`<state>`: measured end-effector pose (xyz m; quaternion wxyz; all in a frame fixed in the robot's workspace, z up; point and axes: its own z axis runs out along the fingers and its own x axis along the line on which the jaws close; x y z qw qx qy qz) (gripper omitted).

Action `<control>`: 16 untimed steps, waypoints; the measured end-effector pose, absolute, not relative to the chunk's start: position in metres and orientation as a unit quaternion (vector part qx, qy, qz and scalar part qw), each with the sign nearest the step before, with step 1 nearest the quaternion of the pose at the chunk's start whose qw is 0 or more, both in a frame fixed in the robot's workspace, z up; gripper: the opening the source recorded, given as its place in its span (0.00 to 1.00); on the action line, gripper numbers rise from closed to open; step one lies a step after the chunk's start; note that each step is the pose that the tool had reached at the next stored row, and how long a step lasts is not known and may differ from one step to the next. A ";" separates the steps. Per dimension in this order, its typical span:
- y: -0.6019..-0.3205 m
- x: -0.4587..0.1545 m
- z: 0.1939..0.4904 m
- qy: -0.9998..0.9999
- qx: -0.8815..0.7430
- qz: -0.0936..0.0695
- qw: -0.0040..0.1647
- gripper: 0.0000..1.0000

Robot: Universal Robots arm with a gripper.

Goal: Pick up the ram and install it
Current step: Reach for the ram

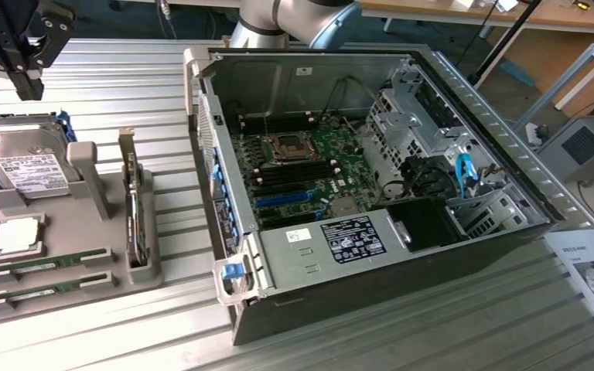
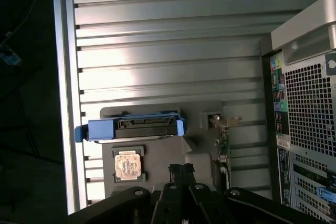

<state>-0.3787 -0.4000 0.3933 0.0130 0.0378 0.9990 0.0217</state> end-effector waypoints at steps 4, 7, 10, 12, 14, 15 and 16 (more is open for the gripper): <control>-0.400 -0.379 0.393 0.999 0.038 0.022 0.013 0.11; -0.401 -0.379 0.393 0.999 0.038 0.022 0.013 0.11; -0.406 -0.379 0.393 0.999 0.038 0.022 0.013 0.11; -0.411 -0.379 0.393 0.999 0.038 0.022 0.013 0.11; -0.415 -0.379 0.393 0.999 0.038 0.022 0.013 0.11; -0.416 -0.379 0.393 0.999 0.038 0.022 0.013 0.11; -0.418 -0.379 0.393 0.999 0.038 0.022 0.013 0.11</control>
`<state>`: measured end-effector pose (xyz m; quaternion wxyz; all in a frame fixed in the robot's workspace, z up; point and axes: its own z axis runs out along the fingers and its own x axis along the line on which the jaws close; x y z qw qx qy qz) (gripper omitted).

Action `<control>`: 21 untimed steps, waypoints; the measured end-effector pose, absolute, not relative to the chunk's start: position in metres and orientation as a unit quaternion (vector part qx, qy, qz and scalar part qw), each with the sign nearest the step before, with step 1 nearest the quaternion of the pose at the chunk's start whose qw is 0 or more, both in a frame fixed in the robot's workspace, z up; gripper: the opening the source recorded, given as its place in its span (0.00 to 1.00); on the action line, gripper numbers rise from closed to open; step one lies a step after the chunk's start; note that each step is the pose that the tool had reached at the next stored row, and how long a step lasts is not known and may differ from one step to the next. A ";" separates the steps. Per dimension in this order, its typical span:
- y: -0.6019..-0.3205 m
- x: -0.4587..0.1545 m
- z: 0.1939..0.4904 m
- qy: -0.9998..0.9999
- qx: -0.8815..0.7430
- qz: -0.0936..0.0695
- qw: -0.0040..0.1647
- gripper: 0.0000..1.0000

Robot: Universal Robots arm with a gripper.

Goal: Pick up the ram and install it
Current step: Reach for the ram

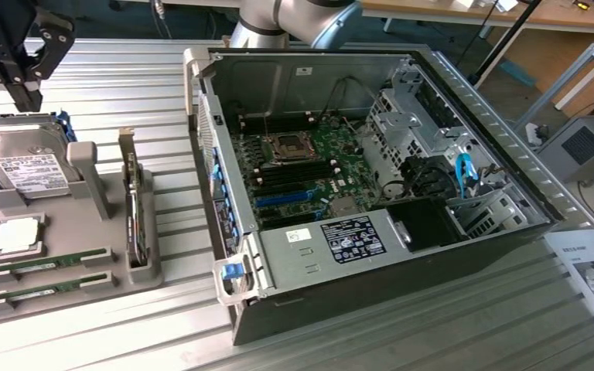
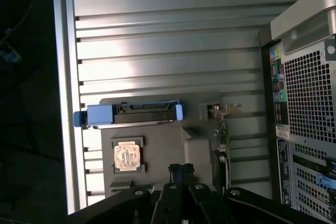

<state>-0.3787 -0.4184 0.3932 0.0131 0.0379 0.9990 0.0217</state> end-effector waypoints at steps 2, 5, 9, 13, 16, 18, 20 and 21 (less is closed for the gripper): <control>-0.422 -0.379 0.393 0.999 0.038 0.022 0.013 0.11; -0.428 -0.379 0.393 0.999 0.038 0.022 0.013 0.11; -0.438 -0.379 0.393 0.999 0.038 0.022 0.013 0.11; -0.445 -0.379 0.393 0.999 0.038 0.022 0.013 0.11; -0.450 -0.379 0.393 0.999 0.038 0.022 0.013 0.11; -0.453 -0.379 0.393 0.999 0.038 0.022 0.013 0.11; -0.455 -0.379 0.393 0.999 0.038 0.022 0.013 0.11; -0.456 -0.379 0.393 0.999 0.038 0.022 0.013 0.11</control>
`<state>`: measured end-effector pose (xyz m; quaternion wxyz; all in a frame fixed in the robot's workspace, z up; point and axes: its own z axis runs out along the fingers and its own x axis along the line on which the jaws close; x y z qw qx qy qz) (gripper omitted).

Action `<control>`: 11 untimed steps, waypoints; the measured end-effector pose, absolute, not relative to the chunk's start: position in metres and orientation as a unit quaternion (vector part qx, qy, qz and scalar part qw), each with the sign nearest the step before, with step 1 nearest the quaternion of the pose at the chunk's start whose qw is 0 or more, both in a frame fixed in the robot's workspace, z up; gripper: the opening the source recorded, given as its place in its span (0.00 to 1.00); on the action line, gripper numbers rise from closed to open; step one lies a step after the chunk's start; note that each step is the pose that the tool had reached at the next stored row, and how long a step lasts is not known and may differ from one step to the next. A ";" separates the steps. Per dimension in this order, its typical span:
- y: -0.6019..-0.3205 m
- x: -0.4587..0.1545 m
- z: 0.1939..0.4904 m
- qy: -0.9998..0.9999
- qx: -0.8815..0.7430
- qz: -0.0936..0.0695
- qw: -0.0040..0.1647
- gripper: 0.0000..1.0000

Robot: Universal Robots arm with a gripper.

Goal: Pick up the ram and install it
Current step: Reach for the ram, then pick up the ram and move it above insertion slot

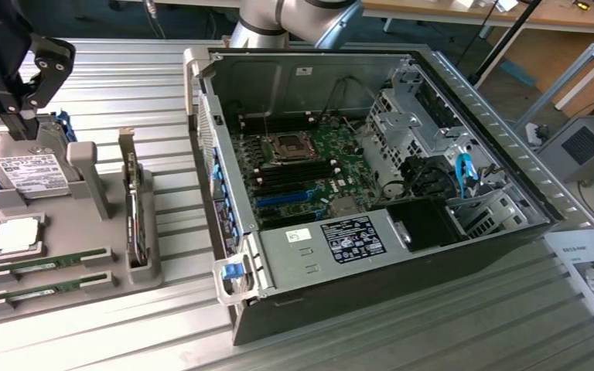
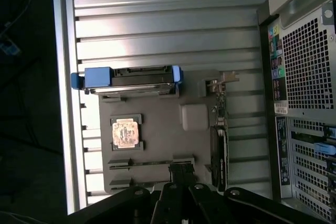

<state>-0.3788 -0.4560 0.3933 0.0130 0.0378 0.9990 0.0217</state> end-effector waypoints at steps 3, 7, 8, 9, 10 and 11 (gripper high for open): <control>-0.456 -0.379 0.393 0.999 0.038 0.022 0.013 0.11; -0.456 -0.379 0.393 0.999 0.038 0.022 0.013 0.11; -0.456 -0.379 0.393 0.999 0.038 0.022 0.013 0.11; -0.456 -0.379 0.393 0.999 0.038 0.022 0.013 0.11; -0.456 -0.379 0.393 0.999 0.038 0.022 0.013 0.11; -0.456 -0.379 0.393 0.999 0.038 0.022 0.013 0.11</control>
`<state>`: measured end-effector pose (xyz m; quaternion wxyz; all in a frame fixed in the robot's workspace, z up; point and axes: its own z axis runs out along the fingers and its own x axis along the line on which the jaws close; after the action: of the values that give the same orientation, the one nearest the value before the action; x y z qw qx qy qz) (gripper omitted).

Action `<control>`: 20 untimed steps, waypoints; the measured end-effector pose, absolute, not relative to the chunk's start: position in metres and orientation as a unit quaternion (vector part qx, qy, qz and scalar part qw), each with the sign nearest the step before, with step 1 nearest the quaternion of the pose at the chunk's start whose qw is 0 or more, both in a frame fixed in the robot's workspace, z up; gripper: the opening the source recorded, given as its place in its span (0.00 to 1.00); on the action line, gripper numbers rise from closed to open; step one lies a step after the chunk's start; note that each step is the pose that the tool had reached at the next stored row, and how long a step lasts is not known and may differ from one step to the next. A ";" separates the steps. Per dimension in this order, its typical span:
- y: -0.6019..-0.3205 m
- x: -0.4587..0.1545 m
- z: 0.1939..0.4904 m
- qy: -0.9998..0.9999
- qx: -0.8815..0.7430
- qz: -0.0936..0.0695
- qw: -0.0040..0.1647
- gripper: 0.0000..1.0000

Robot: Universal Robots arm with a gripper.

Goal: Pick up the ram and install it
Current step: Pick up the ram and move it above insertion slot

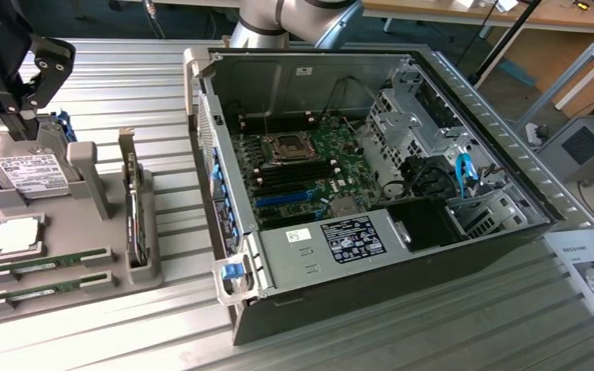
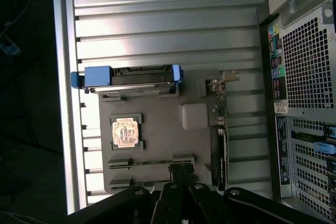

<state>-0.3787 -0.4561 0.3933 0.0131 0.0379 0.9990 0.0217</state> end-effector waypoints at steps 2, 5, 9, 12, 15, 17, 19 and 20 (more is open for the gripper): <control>-0.456 -0.379 0.393 0.999 0.038 0.022 0.013 0.11; -0.457 -0.379 0.393 0.999 0.038 0.022 0.013 0.11; -0.460 -0.379 0.393 0.999 0.038 0.022 0.013 0.11; -0.461 -0.379 0.393 0.999 0.038 0.022 0.013 0.11; -0.463 -0.379 0.393 0.999 0.038 0.022 0.013 0.11; -0.464 -0.379 0.393 0.999 0.038 0.021 0.013 0.11; -0.466 -0.379 0.393 0.999 0.038 0.021 0.013 0.11; -0.466 -0.379 0.393 0.999 0.038 0.021 0.013 0.11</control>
<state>-0.3787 -0.4661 0.3932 0.0131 0.0379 0.9990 0.0213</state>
